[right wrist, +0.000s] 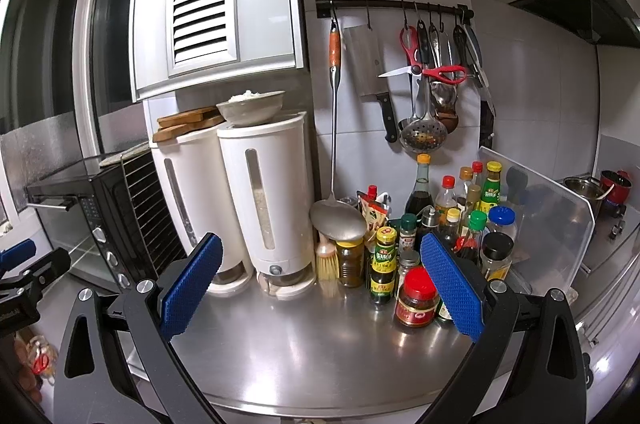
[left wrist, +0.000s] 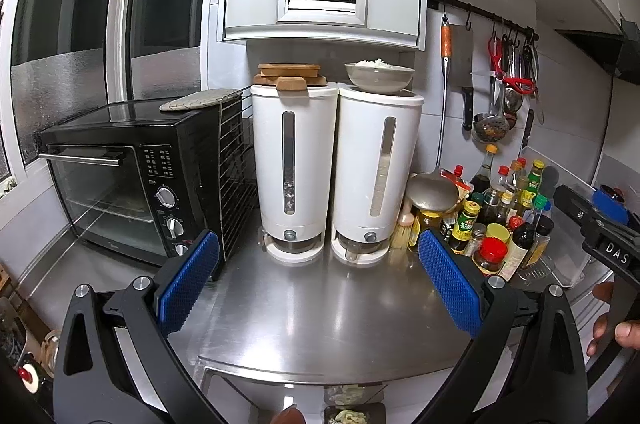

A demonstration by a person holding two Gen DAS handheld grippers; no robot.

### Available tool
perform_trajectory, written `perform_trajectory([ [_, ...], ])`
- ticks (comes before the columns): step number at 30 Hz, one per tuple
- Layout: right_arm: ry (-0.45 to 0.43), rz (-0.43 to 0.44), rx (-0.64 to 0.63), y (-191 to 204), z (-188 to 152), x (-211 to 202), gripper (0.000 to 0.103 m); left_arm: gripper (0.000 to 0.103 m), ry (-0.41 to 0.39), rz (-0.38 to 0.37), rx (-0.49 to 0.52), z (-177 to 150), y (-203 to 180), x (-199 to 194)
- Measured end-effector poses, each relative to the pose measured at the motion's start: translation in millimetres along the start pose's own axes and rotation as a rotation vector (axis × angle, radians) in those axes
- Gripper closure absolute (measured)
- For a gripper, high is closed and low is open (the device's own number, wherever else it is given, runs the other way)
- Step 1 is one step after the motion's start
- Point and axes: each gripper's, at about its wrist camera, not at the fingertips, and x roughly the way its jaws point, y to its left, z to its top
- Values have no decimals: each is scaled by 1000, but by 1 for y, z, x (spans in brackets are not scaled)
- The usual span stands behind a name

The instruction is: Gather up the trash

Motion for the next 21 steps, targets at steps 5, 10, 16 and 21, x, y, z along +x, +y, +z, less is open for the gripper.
perform_trajectory([
  [5, 11, -3, -3, 1, -2, 4, 3, 8, -19, 14, 28, 0, -3, -1],
  [10, 15, -5, 4, 2, -3, 4, 3, 8, -25, 8, 30, 2, -3, -1],
  [16, 21, -5, 10, 1, -3, 6, 3, 8, -22, 8, 31, 3, -3, -1],
  [21, 24, -5, 10, 2, -2, 6, 3, 8, -9, 28, 31, 2, -4, 1],
])
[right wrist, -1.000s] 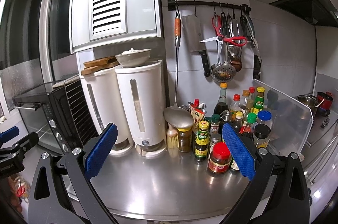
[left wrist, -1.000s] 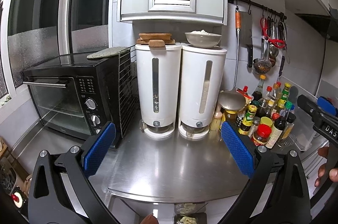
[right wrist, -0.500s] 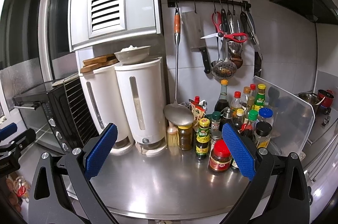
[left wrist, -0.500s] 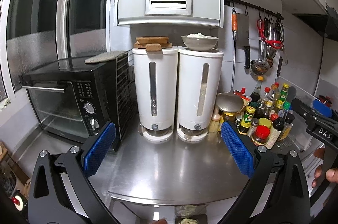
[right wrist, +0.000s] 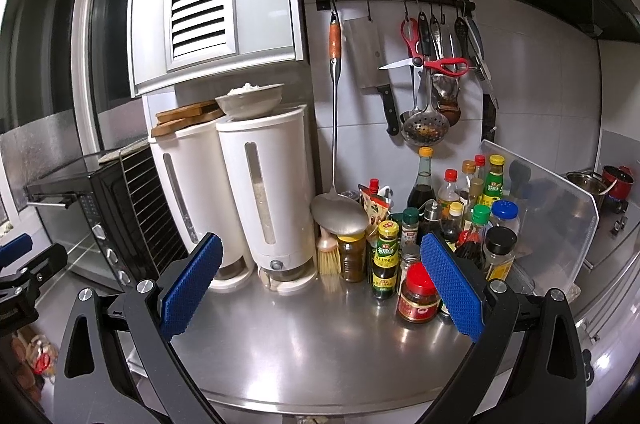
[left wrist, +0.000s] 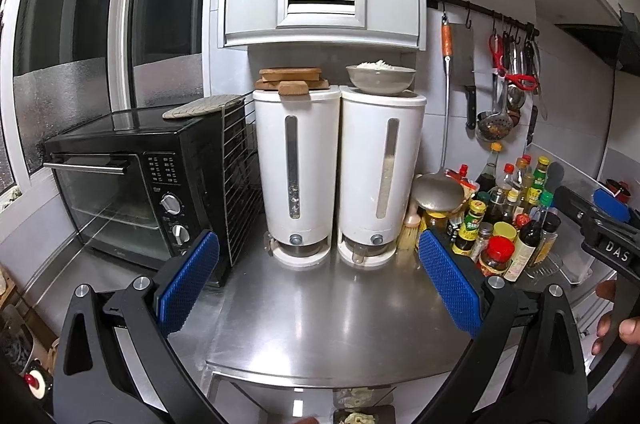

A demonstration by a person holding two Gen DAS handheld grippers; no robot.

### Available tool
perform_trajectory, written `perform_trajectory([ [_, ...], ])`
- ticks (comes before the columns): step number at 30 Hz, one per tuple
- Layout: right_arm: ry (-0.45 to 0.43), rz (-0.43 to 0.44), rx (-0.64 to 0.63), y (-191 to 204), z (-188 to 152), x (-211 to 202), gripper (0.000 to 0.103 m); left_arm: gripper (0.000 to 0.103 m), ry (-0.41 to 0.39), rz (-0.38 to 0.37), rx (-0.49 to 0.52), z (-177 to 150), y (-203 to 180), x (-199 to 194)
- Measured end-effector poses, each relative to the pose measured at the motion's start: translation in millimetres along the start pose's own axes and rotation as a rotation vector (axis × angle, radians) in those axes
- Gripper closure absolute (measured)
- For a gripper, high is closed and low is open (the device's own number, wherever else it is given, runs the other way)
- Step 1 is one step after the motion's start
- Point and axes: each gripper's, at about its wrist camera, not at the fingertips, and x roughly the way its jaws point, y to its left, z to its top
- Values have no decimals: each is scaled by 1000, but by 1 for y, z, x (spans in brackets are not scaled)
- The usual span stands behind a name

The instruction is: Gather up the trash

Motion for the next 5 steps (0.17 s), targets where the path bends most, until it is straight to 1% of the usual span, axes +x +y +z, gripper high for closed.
perform_trajectory([
  [5, 2, 0, 0, 1, 0, 1, 3, 8, 12, 8, -8, 0, 2, 2],
])
